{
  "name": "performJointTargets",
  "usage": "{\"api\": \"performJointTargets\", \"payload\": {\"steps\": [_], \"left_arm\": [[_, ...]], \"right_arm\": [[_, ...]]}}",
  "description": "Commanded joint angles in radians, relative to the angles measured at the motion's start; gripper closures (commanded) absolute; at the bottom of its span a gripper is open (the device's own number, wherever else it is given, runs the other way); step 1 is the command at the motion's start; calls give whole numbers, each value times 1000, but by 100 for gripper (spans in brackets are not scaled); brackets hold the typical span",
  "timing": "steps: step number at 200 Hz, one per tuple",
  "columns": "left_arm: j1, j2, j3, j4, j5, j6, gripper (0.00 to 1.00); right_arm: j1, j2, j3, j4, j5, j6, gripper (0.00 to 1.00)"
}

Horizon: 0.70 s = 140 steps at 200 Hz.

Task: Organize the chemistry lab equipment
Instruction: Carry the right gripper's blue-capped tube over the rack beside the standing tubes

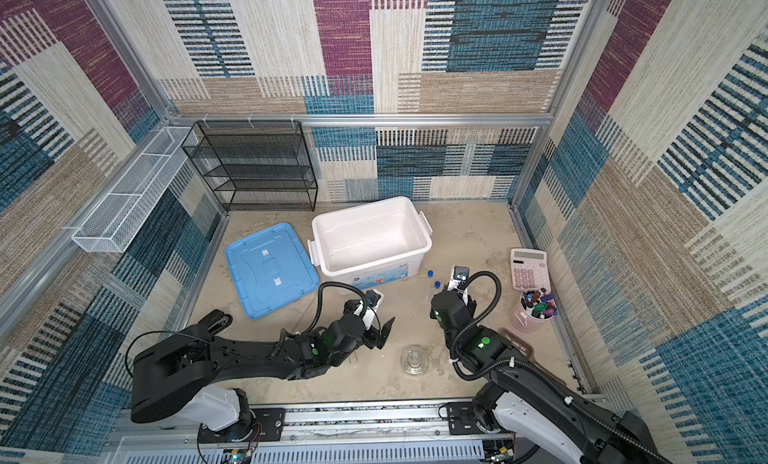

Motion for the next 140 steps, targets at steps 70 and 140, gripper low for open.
{"api": "performJointTargets", "payload": {"steps": [70, 140], "left_arm": [[1, -2, 0, 16, -17, -16, 7], [0, -9, -16, 22, -30, -19, 7]], "right_arm": [[54, 5, 7, -17, 8, 18, 91], [87, 58, 10, 48, 95, 6, 93]]}}
